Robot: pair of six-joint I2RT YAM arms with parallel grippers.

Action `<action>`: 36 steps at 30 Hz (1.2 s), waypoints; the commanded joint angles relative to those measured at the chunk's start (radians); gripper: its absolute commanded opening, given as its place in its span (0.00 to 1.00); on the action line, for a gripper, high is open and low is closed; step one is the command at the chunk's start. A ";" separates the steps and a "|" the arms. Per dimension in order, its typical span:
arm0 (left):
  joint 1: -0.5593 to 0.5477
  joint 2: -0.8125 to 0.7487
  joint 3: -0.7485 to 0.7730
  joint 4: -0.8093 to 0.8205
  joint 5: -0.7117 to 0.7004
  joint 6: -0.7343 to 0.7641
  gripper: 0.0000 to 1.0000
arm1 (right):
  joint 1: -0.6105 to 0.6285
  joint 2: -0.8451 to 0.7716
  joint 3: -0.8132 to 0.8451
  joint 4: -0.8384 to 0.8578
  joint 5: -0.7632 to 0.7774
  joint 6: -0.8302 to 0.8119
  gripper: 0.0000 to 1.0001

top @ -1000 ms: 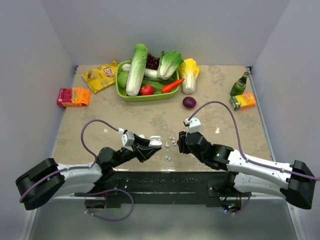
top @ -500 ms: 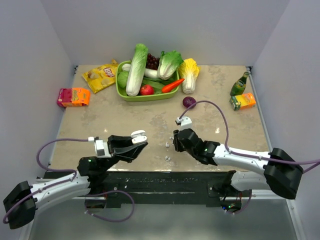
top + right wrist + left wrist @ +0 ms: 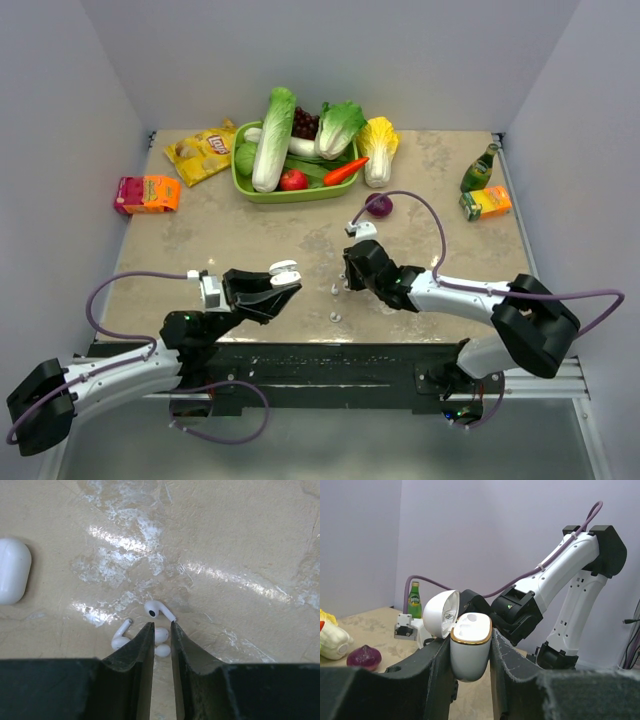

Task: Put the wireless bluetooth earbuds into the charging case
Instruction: Adjust the earbud at the center of the board.

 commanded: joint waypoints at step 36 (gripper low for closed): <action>-0.004 0.149 -0.315 0.173 -0.005 -0.026 0.00 | 0.039 0.001 -0.030 0.021 -0.091 0.039 0.37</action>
